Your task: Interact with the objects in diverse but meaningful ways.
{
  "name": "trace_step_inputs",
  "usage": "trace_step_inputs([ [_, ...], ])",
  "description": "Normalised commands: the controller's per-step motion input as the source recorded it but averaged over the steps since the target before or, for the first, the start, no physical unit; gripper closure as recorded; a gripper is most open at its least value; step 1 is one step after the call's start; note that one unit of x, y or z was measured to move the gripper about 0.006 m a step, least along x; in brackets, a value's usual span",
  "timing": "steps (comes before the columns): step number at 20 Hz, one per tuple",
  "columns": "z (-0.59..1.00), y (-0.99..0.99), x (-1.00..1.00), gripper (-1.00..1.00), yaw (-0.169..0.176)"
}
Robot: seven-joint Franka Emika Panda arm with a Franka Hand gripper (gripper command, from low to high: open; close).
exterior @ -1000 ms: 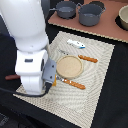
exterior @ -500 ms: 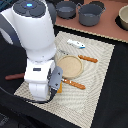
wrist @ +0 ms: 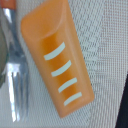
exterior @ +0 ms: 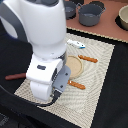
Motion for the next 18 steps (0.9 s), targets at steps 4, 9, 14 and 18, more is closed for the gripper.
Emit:
trace_step_inputs([
  [4, 0.49, 0.76, 0.42, -1.00, 0.007],
  [9, 0.35, 0.76, 0.34, -1.00, 0.027],
  [14, 0.23, 0.78, 0.34, -1.00, 0.014],
  [18, 0.03, 0.82, 0.28, -1.00, 0.000],
])
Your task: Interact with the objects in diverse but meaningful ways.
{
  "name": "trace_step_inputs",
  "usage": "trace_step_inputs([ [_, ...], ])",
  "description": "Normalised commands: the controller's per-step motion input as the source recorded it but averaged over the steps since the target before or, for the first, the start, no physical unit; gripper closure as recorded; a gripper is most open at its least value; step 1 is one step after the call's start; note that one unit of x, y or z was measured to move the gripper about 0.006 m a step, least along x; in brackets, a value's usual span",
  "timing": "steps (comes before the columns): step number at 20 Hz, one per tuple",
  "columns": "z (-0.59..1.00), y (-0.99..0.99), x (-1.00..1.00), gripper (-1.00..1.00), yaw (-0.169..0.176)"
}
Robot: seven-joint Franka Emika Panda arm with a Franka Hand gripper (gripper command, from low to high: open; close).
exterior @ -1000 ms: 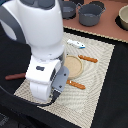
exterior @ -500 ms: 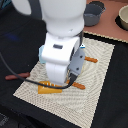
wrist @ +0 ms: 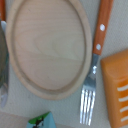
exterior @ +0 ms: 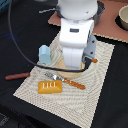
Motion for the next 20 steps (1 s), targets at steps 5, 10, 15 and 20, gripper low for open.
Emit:
trace_step_inputs([
  [5, -0.03, 0.83, 0.26, -1.00, -0.015],
  [10, -0.16, 0.89, 0.11, -1.00, -0.042],
  [15, -0.33, 0.86, -0.08, -1.00, -0.001],
  [20, -0.41, 0.74, -0.30, -1.00, 0.000],
])
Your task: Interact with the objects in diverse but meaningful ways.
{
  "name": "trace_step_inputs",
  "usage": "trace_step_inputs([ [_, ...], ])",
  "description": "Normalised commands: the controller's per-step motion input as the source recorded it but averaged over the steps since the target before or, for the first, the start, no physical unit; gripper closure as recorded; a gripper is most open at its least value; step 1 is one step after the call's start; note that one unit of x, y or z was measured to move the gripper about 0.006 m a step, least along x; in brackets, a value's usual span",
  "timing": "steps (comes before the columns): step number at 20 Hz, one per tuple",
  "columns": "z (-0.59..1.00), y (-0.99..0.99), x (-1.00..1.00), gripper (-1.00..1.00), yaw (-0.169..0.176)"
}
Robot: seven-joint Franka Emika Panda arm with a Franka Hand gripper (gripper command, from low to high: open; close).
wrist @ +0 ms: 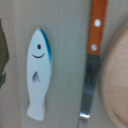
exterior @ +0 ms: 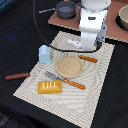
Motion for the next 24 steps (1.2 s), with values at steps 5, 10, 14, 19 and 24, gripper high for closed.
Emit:
trace_step_inputs([
  [5, -0.14, 0.35, -0.54, -1.00, 0.000],
  [10, -0.18, 0.25, -0.62, -1.00, 0.000],
  [14, -0.28, 0.37, -0.62, -1.00, 0.000],
  [19, -0.33, 0.48, -0.58, -1.00, 0.000],
  [24, -0.36, 0.40, -0.53, -1.00, 0.000],
])
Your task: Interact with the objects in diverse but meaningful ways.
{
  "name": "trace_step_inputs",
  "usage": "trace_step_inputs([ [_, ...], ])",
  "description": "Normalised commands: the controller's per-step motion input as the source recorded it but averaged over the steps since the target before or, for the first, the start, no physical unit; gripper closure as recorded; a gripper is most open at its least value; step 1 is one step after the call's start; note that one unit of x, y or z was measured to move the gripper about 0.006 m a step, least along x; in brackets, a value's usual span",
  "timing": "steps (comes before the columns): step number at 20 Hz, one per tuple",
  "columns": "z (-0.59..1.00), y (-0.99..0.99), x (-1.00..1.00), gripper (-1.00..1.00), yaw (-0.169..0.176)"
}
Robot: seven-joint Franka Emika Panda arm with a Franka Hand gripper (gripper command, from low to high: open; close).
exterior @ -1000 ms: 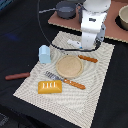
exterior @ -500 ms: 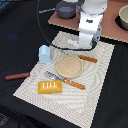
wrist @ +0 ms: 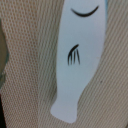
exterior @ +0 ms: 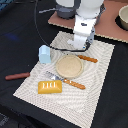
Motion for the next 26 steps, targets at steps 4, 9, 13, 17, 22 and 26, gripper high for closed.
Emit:
trace_step_inputs([
  [4, -0.32, 0.33, -0.44, 1.00, 0.000],
  [9, -0.36, 0.21, -0.32, 1.00, 0.000],
  [13, -0.31, 0.17, -0.30, 1.00, 0.000],
  [17, -0.21, 0.18, -0.24, 1.00, 0.000],
  [22, 0.09, 0.19, -0.09, 1.00, -0.002],
  [26, 0.58, 0.08, -0.13, 1.00, -0.023],
])
